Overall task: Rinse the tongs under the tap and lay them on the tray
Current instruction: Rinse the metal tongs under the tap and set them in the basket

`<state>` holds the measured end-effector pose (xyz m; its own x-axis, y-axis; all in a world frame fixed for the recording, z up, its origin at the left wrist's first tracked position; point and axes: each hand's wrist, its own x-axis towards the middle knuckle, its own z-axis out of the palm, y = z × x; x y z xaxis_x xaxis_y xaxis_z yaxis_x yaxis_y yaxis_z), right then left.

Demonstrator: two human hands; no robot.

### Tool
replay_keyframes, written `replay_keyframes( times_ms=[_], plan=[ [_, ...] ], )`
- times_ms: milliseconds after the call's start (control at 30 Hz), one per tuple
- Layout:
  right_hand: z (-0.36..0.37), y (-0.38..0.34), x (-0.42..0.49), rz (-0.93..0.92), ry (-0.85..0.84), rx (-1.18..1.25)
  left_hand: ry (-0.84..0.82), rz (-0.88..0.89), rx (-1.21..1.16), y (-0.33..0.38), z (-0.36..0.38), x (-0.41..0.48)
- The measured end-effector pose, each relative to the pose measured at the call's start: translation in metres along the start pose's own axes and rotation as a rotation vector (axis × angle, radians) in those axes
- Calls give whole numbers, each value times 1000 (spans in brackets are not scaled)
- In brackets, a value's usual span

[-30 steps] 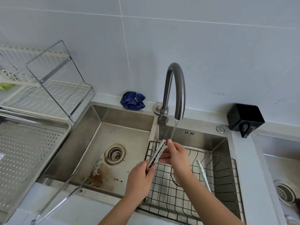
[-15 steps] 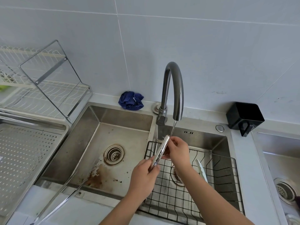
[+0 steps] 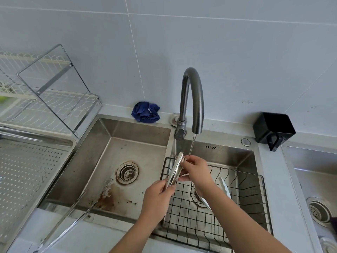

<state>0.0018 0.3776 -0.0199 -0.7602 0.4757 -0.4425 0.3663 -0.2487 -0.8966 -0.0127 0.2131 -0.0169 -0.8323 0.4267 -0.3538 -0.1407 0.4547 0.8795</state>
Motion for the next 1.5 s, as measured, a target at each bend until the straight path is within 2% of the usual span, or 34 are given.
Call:
replay_keyframes(
  times_ms=[167,333,467,633,733,867,967,1067,1200,1267,1433,1500],
  plan=[
    [2,-2,2,-23,104,-7,-16,-13,-26,4,0,0],
    [0,0,2,-22,22,31,-11,-34,-48,5,-3,6],
    [-1,-1,4,-68,132,45,-37,-39,-82,7,-1,10],
    [-10,-3,7,-23,44,91,-53,-63,-141,6,-3,20],
    [-14,-6,9,-38,92,99,-79,-86,-163,9,-4,28],
    [-13,-7,9,-73,201,137,-87,-19,-158,8,-6,41],
    [-17,-8,8,-71,153,178,-92,-19,-125,5,-10,46],
    [-16,-6,6,-37,89,81,-78,-13,-98,-1,-9,50],
    [-21,-9,14,-39,198,-98,-72,51,-75,-4,4,47],
    [-23,-9,16,-40,235,-71,-59,80,-41,-3,11,46],
    [-10,4,7,-22,141,-46,-32,133,-24,7,18,51],
    [-10,4,9,-27,190,-33,-46,156,-13,10,18,51]
  ],
)
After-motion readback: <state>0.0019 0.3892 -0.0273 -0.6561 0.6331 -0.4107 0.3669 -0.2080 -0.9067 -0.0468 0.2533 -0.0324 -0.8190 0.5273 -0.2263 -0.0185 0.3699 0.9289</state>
